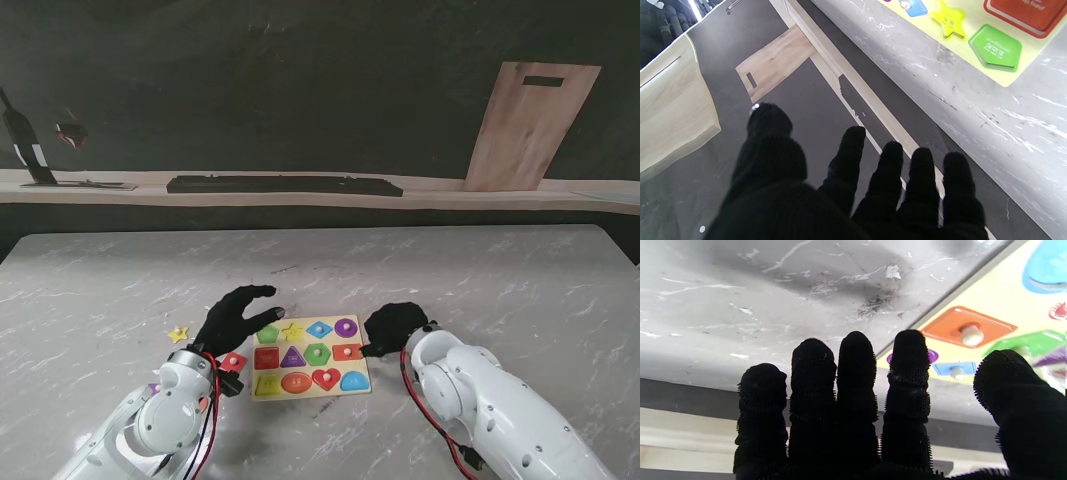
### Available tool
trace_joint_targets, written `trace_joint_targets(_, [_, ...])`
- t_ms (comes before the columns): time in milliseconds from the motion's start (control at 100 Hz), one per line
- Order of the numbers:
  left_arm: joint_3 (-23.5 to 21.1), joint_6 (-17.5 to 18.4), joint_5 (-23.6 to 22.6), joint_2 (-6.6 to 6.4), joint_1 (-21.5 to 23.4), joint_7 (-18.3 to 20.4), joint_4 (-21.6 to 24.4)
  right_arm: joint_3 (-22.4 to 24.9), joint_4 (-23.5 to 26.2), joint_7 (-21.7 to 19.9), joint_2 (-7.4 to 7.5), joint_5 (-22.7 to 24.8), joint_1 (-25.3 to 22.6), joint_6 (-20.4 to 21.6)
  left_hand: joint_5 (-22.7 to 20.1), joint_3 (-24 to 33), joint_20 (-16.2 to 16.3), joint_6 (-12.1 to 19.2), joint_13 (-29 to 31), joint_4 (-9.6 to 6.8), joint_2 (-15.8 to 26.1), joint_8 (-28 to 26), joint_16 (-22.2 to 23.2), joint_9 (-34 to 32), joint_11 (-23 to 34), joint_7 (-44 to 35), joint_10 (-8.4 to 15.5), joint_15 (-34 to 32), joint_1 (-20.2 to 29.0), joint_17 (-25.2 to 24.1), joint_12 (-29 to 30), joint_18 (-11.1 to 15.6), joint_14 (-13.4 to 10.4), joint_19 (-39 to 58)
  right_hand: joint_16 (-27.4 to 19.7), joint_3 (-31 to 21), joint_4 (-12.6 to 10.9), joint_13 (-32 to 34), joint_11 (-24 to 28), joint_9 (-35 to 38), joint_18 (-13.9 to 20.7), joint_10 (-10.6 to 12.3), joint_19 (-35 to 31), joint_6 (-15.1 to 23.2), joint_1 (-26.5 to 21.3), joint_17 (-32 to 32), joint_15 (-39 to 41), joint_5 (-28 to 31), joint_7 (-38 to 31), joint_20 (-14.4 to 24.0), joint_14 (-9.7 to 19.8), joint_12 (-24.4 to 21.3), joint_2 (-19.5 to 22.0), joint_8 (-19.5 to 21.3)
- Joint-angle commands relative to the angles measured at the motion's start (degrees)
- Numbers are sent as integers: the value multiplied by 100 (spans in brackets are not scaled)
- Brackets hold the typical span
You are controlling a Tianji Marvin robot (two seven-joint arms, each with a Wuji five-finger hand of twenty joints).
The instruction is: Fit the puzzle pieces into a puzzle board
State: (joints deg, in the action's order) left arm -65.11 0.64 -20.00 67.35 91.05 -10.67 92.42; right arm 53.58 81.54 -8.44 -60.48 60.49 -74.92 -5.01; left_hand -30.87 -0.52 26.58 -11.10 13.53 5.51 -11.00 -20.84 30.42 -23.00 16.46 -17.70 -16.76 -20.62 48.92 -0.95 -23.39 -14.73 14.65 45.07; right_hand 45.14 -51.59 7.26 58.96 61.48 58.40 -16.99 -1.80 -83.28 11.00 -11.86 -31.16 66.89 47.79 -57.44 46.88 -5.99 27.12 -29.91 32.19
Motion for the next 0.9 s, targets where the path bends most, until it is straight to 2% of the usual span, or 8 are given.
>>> trace_joint_targets(0, [21,-19,39,13,-8,30,3,164,179,-74,144,79,-206,126,-108,-139,62,124,127,-180,133,29,-20,-56,-76,10,45,131,-69,-48,50,-567,-64,-51,-55,-120,-213,-211,-8,-210,-136,-102,-3,-14,143,132,-104,-291,154,15,-24,21,-189,17])
trace_joint_targets(200, [29,-26,34,15,-19,26,-8,1471,822,-413,219,384,-1080,914,-105,-138,61,119,131,-179,128,28,-21,-61,-76,6,43,130,-66,-51,51,-564,-65,-51,-166,-657,-198,-557,-140,-732,94,98,204,113,-89,291,-541,-1363,390,-15,212,0,-630,-83])
trace_joint_targets(390, [56,-55,33,13,-42,43,-21,2611,1119,-399,287,832,-1817,1955,-100,-139,60,130,126,-178,131,28,-22,-60,-78,7,52,134,-70,-51,51,-564,-62,-52,-862,-1264,-134,-666,-781,-1077,191,342,857,479,-457,384,-1930,-1922,371,-291,302,-188,-1127,-162])
trace_joint_targets(500, [97,-79,44,10,-81,81,-47,3087,1136,-199,314,1068,-2144,2388,-101,-140,59,128,123,-179,136,27,-24,-48,-81,6,58,138,-72,-51,52,-564,-61,-52,-1147,-1544,-73,-595,-997,-1063,101,596,1620,636,-594,719,-2591,-2019,291,-735,344,-246,-1424,-159])
trace_joint_targets(620, [132,-118,53,12,-104,96,-60,3487,1092,93,323,1205,-2477,2655,-98,-137,56,119,116,-180,133,27,-25,-50,-79,7,54,143,-64,-57,51,-565,-70,-59,-1091,-1703,-12,-559,-897,-905,88,819,2117,684,-635,1022,-2628,-2018,201,-1119,648,-202,-1635,-167])
trace_joint_targets(720, [144,-128,33,11,-110,90,-70,3817,1080,420,339,1475,-2783,2837,-101,-139,55,124,125,-180,137,27,-25,-53,-78,7,55,141,-68,-56,50,-565,-62,-61,-950,-1797,9,-790,-841,-1255,252,890,2129,748,-694,979,-2501,-2220,156,-1237,805,-151,-1758,-172])
trace_joint_targets(890, [185,-178,44,11,-136,115,-87,4372,1213,774,365,1896,-3313,3090,-92,-139,54,119,118,-181,144,29,-23,-43,-82,13,51,142,-68,-56,52,-565,-71,-61,-859,-2106,41,-1003,-751,-1716,406,947,1948,773,-921,828,-2308,-2414,52,-1173,965,-90,-2219,-184])
